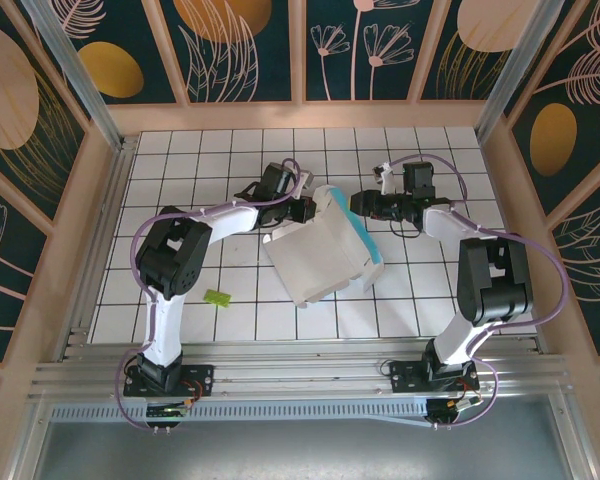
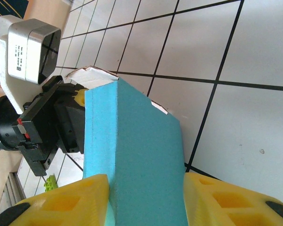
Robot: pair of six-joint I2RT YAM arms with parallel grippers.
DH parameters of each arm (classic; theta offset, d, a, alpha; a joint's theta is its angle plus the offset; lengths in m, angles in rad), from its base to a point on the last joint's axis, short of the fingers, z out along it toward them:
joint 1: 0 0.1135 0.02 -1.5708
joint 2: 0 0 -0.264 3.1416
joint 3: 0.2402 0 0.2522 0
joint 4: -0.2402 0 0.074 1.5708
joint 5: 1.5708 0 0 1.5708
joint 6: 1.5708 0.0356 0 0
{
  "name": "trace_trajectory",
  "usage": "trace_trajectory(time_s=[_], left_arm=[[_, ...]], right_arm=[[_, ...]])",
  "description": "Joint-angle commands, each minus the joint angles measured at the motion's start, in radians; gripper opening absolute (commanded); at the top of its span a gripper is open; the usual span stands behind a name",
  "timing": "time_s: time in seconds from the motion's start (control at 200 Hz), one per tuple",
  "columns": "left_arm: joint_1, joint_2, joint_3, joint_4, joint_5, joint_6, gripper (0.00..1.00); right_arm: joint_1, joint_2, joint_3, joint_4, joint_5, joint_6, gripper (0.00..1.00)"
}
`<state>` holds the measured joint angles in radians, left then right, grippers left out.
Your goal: Fold the paper box
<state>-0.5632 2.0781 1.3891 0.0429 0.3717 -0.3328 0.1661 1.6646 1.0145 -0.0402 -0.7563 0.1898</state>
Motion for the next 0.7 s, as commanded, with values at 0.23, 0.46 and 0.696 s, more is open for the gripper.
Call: trace_trajectory(time_s=[0.23,0.46,0.696], left_arm=[[-0.012,-0.046,-0.104,0.133,0.020,-0.053,0.00],[-0.013,-0.072,-0.250,0.248,0.033,-0.098,0.10],[-0.013,-0.140,-0.311,0.279,0.011,-0.074,0.37]], right_arm=[[0.063,-0.010,-0.033,-0.052,0.091,-0.004,0.46],[0.111,-0.043,-0.056,-0.076,0.179,-0.030,0.46],[0.164,-0.070,-0.051,-0.108,0.284,-0.066,0.46]])
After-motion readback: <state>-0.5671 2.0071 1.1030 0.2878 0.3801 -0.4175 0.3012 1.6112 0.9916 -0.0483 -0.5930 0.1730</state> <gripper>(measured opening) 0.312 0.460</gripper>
